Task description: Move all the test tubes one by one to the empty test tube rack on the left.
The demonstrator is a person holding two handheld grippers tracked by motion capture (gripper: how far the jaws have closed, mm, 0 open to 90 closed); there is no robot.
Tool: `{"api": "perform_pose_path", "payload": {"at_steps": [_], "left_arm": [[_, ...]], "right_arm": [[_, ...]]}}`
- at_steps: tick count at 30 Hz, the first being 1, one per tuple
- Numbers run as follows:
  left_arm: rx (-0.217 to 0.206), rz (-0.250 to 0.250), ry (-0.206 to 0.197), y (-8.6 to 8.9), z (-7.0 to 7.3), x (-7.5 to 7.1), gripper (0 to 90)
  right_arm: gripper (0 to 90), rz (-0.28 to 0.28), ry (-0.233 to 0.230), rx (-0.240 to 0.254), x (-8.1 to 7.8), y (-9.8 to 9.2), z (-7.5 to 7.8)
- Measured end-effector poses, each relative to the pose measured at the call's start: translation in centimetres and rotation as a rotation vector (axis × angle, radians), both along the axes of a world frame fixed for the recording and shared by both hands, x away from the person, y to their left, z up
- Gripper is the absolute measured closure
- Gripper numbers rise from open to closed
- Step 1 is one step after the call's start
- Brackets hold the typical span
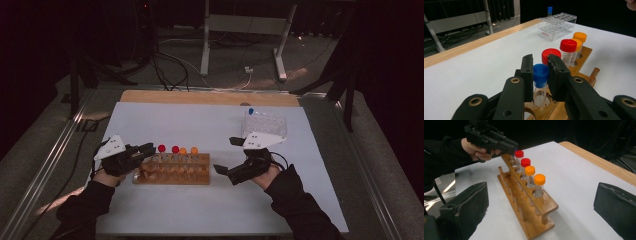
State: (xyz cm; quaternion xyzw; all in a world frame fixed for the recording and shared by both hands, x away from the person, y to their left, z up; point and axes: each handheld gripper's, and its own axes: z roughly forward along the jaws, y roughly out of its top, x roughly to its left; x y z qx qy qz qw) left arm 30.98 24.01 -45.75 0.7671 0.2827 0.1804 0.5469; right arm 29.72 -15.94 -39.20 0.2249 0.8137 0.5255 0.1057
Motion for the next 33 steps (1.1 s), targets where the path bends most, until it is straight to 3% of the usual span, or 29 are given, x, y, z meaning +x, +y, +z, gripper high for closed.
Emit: {"api": "perform_pose_path", "payload": {"at_steps": [5, 13, 18, 24, 27, 29, 33], "left_arm": [[0.011, 0.0, -0.016, -0.2, -0.7, -0.2, 77.0], [0.0, 0.005, -0.005, -0.2, -0.8, -0.2, 75.4], [-0.028, -0.034, 0.005, 0.0, 0.3, -0.5, 50.6], [-0.068, -0.035, 0.023, 0.3, 1.4, -1.1, 20.9], [-0.093, -0.039, 0.033, 0.6, 1.8, -1.4, 14.1], [-0.088, -0.051, 0.036, 0.6, 2.1, -1.5, 8.0], [-0.087, -0.069, 0.032, 0.6, 2.4, -1.9, 2.1]], "right_arm": [[0.0, 0.005, 0.004, -0.005, 0.0, 0.0, 0.0], [0.0, 0.01, 0.006, -0.007, 0.0, 0.1, -0.1], [0.0, -0.004, 0.004, 0.004, 0.1, -0.3, 0.0], [0.0, -0.023, -0.037, 0.023, 0.8, -1.2, 0.1], [0.0, -0.051, -0.063, 0.027, 1.4, -1.8, 0.0], [0.0, -0.083, -0.077, 0.028, 2.0, -2.3, 0.0], [0.0, -0.157, -0.063, 0.03, 3.5, -3.7, -0.1]]}}
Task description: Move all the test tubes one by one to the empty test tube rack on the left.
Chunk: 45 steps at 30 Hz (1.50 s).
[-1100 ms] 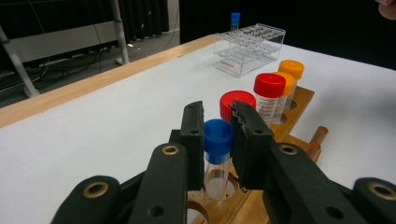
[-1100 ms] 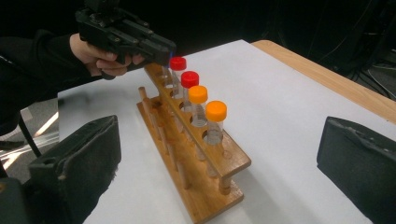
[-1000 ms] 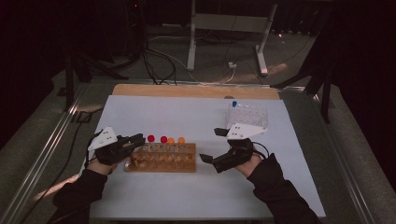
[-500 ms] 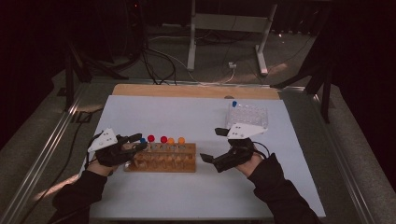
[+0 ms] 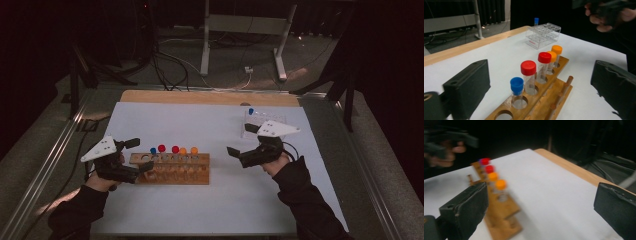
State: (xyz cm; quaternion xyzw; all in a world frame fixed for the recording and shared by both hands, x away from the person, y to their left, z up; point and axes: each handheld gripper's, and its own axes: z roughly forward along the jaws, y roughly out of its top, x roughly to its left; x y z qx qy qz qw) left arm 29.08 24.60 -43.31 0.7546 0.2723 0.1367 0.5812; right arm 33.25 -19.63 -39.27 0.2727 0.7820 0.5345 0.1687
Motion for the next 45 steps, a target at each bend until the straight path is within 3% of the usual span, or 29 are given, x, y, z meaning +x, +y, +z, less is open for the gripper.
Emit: {"api": "perform_pose_path", "payload": {"at_steps": [9, 15, 19, 24, 28, 33, 37, 45], "left_arm": [[0.002, -0.011, -0.029, -0.1, 0.1, -0.4, 2.0], [-0.003, -0.01, -0.03, 0.0, 0.1, -0.4, 2.0], [-0.01, -0.002, -0.034, 0.1, 0.1, -0.4, 2.0], [-0.018, -0.001, -0.033, 0.2, 0.0, -0.4, 2.1], [-0.015, -0.003, -0.032, 0.2, 0.0, -0.4, 2.0], [-0.017, -0.008, -0.03, 0.2, 0.0, -0.4, 2.1], [-0.019, -0.003, -0.028, 0.3, -0.1, -0.3, 2.1], [-0.016, -0.005, -0.027, 0.2, -0.2, -0.3, 2.0]], "right_arm": [[0.0, -0.165, 0.036, -0.035, 4.7, -3.0, -1.7], [0.0, -0.242, 0.094, -0.05, 7.7, -4.2, -3.8], [0.0, -0.275, 0.127, -0.078, 9.1, -4.5, -5.2], [3.5, -0.326, 0.154, -0.07, 10.2, -4.5, -6.3], [10.4, -0.357, 0.156, -0.064, 10.8, -4.4, -6.6], [28.2, -0.386, 0.161, -0.079, 11.3, -4.0, -7.0], [47.6, -0.388, 0.167, -0.088, 11.7, -3.9, -7.3], [62.5, -0.401, 0.179, -0.095, 12.7, -3.5, -7.5]]}}
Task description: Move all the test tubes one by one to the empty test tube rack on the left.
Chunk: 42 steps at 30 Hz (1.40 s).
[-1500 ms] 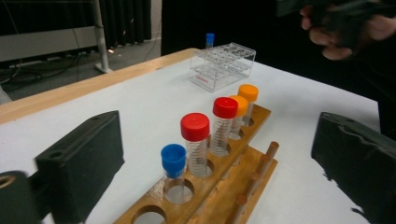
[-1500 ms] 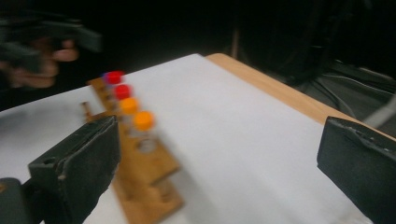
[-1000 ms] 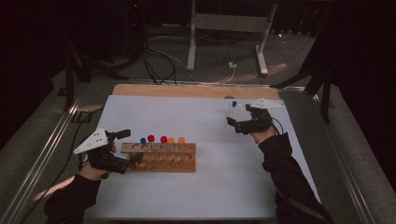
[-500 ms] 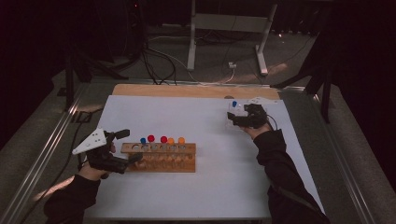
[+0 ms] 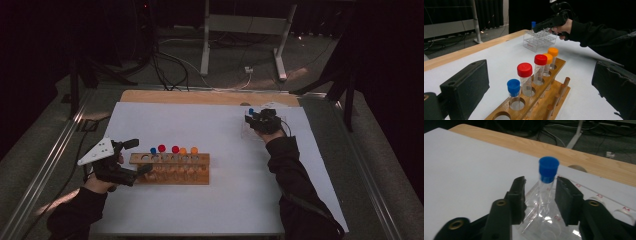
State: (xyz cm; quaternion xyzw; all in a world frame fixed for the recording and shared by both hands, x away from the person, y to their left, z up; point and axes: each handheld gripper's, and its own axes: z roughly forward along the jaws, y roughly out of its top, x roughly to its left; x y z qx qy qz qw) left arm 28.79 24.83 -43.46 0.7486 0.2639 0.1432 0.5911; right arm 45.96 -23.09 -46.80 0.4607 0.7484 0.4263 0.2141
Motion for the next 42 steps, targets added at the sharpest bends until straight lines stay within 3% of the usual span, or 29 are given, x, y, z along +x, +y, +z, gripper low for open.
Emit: {"api": "perform_pose_path", "payload": {"at_steps": [8, 15, 34, 42], "left_arm": [[0.001, 0.0, 0.001, 0.0, 0.0, 0.0, 2.0], [0.004, -0.004, 0.005, 0.0, -0.1, 0.1, 2.1], [0.01, -0.026, 0.019, -0.3, 0.6, 0.0, 2.1], [0.013, -0.024, 0.012, -0.9, 1.4, -0.3, 2.1]], "right_arm": [[76.0, -0.015, 0.013, -0.023, 0.4, 0.3, -0.2], [77.4, -0.019, -0.005, -0.036, 0.3, 0.2, 0.3], [77.6, 0.026, -0.107, -0.073, -1.2, 0.1, 6.0], [77.6, 0.114, -0.122, -0.073, -3.3, 0.2, 7.7]]}}
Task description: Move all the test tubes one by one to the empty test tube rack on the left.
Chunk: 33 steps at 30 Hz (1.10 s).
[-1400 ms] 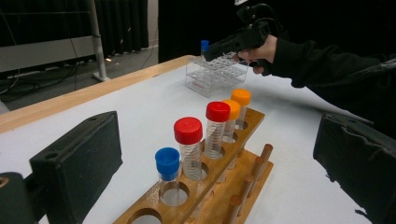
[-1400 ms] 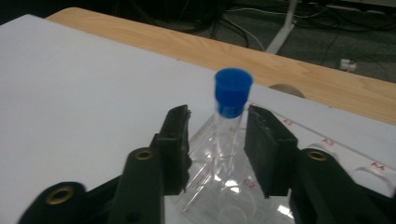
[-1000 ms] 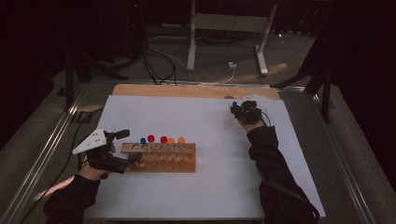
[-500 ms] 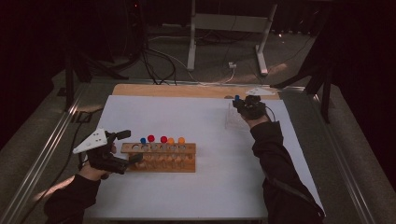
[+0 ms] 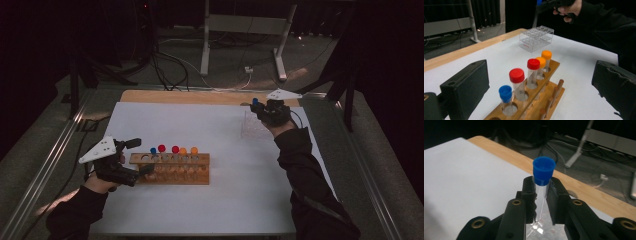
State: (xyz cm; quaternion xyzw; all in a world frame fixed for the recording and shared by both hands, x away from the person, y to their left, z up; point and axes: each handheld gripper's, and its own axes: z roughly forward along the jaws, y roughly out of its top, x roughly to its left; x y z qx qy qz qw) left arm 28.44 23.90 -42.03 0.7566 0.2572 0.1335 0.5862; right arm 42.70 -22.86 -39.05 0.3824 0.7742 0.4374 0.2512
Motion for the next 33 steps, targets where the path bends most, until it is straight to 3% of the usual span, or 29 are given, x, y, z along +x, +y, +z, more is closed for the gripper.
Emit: {"api": "perform_pose_path", "payload": {"at_steps": [19, 23, 33], "left_arm": [[-0.002, -0.036, 0.001, -2.5, 1.5, -0.6, 2.1], [0.005, -0.047, 0.0, -3.5, 2.0, -0.9, 2.5], [0.018, -0.12, -0.003, -6.3, 2.7, -1.6, 4.3]], "right_arm": [[77.6, 0.263, 0.022, 0.009, -7.8, 2.2, 0.8], [77.6, 0.316, 0.033, 0.031, -9.2, 2.9, 1.0], [77.6, 0.453, 0.031, 0.041, -12.2, 5.4, 1.5]]}}
